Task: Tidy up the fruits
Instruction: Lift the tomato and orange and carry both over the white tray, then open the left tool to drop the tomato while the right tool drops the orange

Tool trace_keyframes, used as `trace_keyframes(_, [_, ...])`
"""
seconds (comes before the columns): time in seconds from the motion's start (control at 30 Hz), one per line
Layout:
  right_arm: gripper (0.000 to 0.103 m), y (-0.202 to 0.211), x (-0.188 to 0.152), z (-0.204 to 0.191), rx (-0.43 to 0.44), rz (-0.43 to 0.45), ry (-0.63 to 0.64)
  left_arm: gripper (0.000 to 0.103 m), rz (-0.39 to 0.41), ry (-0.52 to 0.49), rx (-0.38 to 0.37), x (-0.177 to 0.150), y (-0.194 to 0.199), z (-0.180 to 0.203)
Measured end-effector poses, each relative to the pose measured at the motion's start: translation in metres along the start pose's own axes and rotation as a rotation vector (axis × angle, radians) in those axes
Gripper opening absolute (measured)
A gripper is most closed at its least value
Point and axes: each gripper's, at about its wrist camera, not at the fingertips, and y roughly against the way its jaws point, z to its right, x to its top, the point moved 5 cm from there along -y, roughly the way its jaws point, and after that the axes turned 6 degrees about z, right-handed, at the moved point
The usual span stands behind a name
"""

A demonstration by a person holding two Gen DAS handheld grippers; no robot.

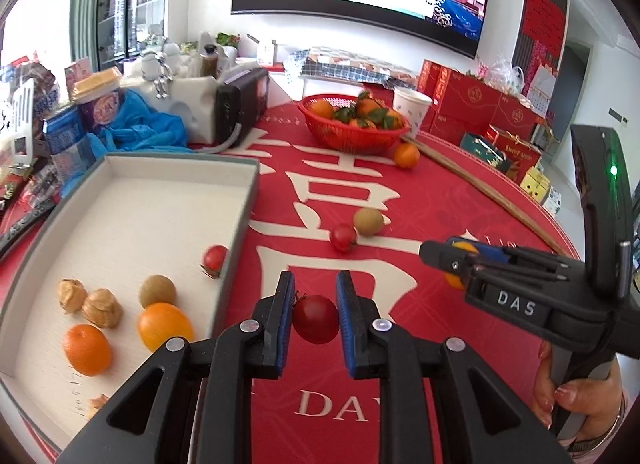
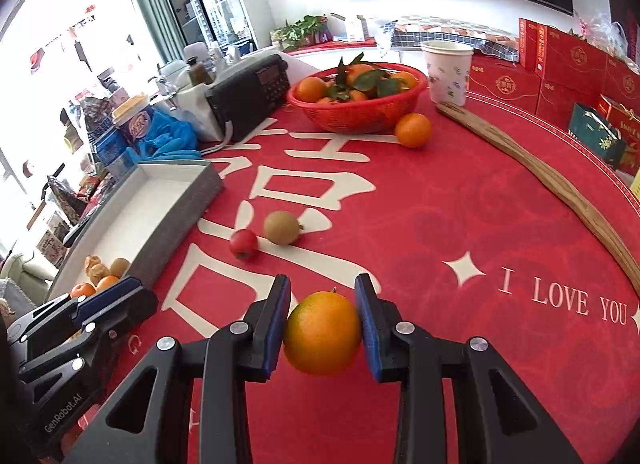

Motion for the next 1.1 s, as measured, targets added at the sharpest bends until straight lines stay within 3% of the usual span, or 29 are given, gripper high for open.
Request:
trace_keyframes(0.3, [0.035, -0.002, 0.012, -0.030, 0.072, 0.008, 0.014, 0.023, 0.056, 0.033, 0.061, 0.018, 0.012, -0.028])
trace_keyframes(0.5, [0.035, -0.006, 0.023, -0.065, 0.110, 0.020, 0.073, 0.023, 0.124, 0.066, 0.168, 0.033, 0.022, -0.064])
trace_keyframes(0.87, [0.035, -0.042, 0.041, -0.132, 0.235, -0.025, 0.123, 0.023, 0.021, 0.207, 0.259, 0.022, 0.000, -0.128])
trace_keyframes(1.1, [0.035, -0.058, 0.044, -0.156, 0.328, -0.050, 0.105, 0.023, 0.003, 0.205, 0.277, 0.016, -0.005, -0.129])
